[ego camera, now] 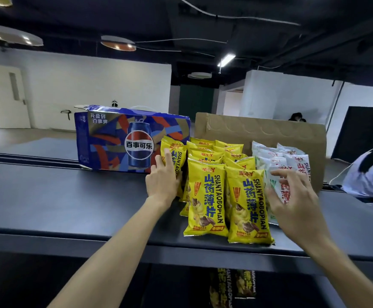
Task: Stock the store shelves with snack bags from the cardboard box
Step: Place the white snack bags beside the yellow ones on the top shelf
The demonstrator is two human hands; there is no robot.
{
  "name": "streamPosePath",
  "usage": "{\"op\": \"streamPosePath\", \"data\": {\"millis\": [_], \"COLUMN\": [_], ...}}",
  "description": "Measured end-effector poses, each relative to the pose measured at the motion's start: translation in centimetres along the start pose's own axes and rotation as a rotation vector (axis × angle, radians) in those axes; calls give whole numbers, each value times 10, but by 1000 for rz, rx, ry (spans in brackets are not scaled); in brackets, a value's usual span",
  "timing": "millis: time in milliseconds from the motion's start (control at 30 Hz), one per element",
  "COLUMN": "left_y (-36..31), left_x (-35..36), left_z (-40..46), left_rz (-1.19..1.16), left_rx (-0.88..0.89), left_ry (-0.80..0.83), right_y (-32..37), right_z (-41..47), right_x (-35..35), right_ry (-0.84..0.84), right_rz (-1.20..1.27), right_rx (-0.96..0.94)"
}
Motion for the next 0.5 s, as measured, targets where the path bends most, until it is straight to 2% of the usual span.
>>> {"op": "streamPosePath", "data": {"millis": [200,300,500], "left_y": [2,3,-13], "left_x": [-10,-20,-76], "left_z": [-14,-24,-36], "left_rz": [-166,-165,-117], "left_rx": [-38,-54,-53], "left_ry": [19,29,-108], "right_y": [-5,-8,-31], "right_z": [-8,-9,-10], "right_x": [-11,-22,-38], "right_ry": [0,5,189], "right_rz": [11,10,-63], "right_rx": [-17,-20,-4]}}
Point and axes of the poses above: each hand's wrist, its own z-axis towards the middle knuckle, its own x-axis out of the palm, y = z × x, the point moved 2 cm from there along z, towards the middle knuckle, and after that the axes turned 1 degree about z, right-handed, at the moved point
